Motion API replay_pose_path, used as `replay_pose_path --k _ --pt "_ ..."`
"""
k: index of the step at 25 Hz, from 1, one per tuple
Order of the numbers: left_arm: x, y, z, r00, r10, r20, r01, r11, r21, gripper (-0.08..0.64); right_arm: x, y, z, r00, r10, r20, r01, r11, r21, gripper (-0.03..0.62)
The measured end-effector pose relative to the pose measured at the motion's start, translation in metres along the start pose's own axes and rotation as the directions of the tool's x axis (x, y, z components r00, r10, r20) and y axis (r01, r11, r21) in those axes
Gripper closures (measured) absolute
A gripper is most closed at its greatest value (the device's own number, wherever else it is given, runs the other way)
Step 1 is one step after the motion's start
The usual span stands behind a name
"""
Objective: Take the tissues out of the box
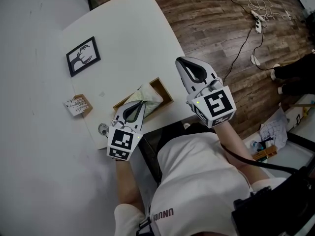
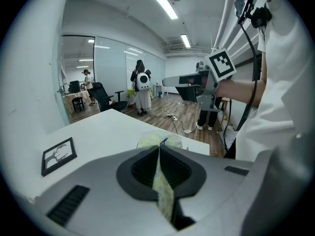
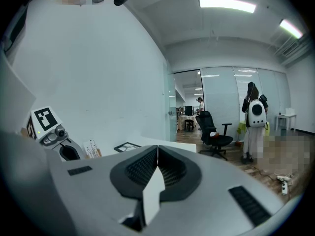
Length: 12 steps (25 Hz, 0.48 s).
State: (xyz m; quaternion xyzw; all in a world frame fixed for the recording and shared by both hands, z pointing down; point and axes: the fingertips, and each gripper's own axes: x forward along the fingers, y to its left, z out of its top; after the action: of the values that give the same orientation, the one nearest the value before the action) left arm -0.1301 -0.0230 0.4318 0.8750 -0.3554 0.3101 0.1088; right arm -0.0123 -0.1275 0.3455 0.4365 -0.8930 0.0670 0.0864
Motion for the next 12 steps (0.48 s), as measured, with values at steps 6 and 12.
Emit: replay_pose_path --k 6,12 --pt "-0.005 0.002 0.003 1.000 0.018 0.020 -0.018 1.000 0.003 0.546 0.000 0.003 -0.001 1.000 0.005 -0.003 -0.005 1.000 -0.003 0.572" --pt "-0.012 0.007 0.013 0.998 0.042 0.054 -0.042 0.999 0.004 0.546 0.000 0.005 -0.002 1.000 0.014 -0.007 -0.014 1.000 -0.009 0.572"
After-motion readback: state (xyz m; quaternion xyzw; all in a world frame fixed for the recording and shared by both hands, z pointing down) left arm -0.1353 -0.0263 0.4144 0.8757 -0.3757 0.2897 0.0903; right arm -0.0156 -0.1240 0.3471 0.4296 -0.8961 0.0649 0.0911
